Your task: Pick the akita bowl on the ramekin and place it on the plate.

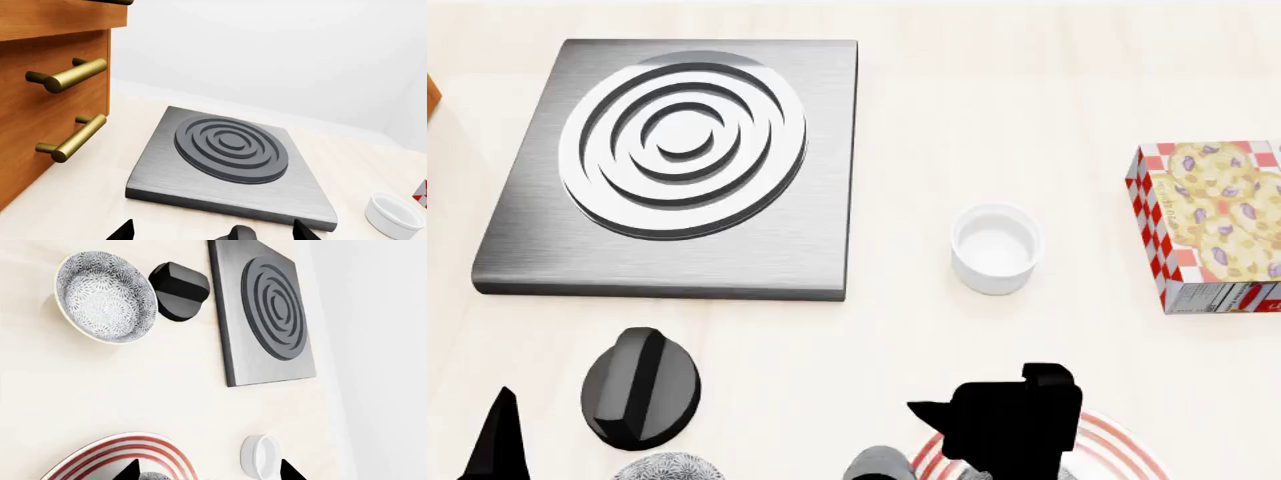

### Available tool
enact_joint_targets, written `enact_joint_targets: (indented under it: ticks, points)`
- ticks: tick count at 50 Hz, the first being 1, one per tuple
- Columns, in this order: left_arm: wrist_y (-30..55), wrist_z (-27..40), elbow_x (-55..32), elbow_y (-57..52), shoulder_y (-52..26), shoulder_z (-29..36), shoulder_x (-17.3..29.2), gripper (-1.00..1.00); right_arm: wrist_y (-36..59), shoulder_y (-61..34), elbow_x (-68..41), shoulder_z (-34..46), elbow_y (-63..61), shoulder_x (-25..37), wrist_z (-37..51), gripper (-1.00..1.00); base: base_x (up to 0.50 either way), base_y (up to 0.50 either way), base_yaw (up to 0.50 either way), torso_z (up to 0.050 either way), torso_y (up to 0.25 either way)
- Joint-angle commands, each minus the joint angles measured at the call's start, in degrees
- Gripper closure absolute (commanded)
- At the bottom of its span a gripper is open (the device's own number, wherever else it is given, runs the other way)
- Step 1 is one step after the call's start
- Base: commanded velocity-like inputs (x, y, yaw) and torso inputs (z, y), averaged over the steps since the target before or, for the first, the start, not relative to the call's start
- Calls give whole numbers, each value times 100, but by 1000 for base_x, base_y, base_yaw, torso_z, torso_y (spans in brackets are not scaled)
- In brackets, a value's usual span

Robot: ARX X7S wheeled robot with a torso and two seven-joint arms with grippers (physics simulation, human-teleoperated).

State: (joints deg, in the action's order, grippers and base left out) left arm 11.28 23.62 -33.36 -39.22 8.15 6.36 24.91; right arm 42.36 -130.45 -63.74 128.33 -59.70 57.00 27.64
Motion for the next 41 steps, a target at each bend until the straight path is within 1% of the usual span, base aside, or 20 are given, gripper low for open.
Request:
enact_joint_targets:
  ticks: [1,2,4,6,7,9,13,14,16,17,18,22,25,26,28,33,35,41]
  points:
    - [6,27,-53,-6,-15,-19,25,-100,-1255,-440,711,-85,-28,1031,677,-100,0,0,0,0,0]
    - [4,28,-46,-3,-13,-11,23,-100,-1591,-383,825,-31,-26,1233,869,-100,0,0,0,0,0]
    - [2,31,-38,-16,-6,-5,28,-100,-1949,-189,907,-92,103,1440,1154,-100,0,0,0,0,0]
    - [6,43,-50,-28,-6,-11,34,-100,-2252,-9,1009,-135,241,1549,1299,-100,0,0,0,0,0]
    - [11,52,-60,-49,-2,-18,40,-100,-2569,171,1130,-142,365,1619,1396,-100,0,0,0,0,0]
    - [9,56,-63,-49,-4,-18,42,-100,-2687,311,1259,-147,442,1619,1572,-100,0,0,0,0,0]
    - [-1,58,-44,-28,-12,-12,47,-100,-3526,669,1386,-294,700,1790,2216,-100,0,0,0,0,0]
    - [-14,62,-25,-29,-9,-16,49,-100,-3594,654,1346,-346,715,1826,2298,-100,0,0,0,0,0]
    - [-34,55,-33,-23,-8,-33,56,-100,-4005,913,1568,-336,799,1875,2639,-100,0,0,0,0,0]
    - [-113,-13,-186,-3,1,-84,27,-100,-4200,1038,1683,-354,854,1891,2926,-100,0,0,0,0,0]
    - [-148,-64,-268,-10,10,-102,31,-100,-4339,1108,1739,-357,885,1900,2992,-100,0,0,0,0,0]
    - [-91,-12,-187,-55,8,-80,78,-100,-5100,1588,2172,-338,1143,1879,3577,-100,0,0,0,0,0]
    - [-114,-19,-183,-37,6,-83,76,-100,-5122,1734,2402,-329,1124,1794,3882,-100,0,0,0,0,0]
    - [-162,-51,-226,-26,16,-96,59,-100,-5261,1817,2633,-359,1113,1797,4107,-100,0,0,0,0,0]
    - [-205,-67,-182,-31,30,-95,62,-100,-5221,1884,2834,-375,1105,1817,4387,-100,0,0,0,0,0]
    - [-270,-119,-216,-17,35,-106,63,-100,-5230,2040,3112,-377,1053,1838,4772,-100,0,0,0,0,0]
    - [-302,-131,-173,-11,37,-92,57,-100,-5099,2096,3227,-363,1060,1824,4944,-100,0,0,0,0,0]
    - [-396,-185,-82,-18,64,-51,52,-100,-5524,2386,3748,-324,1192,1972,5297,-100,0,0,0,0,236]
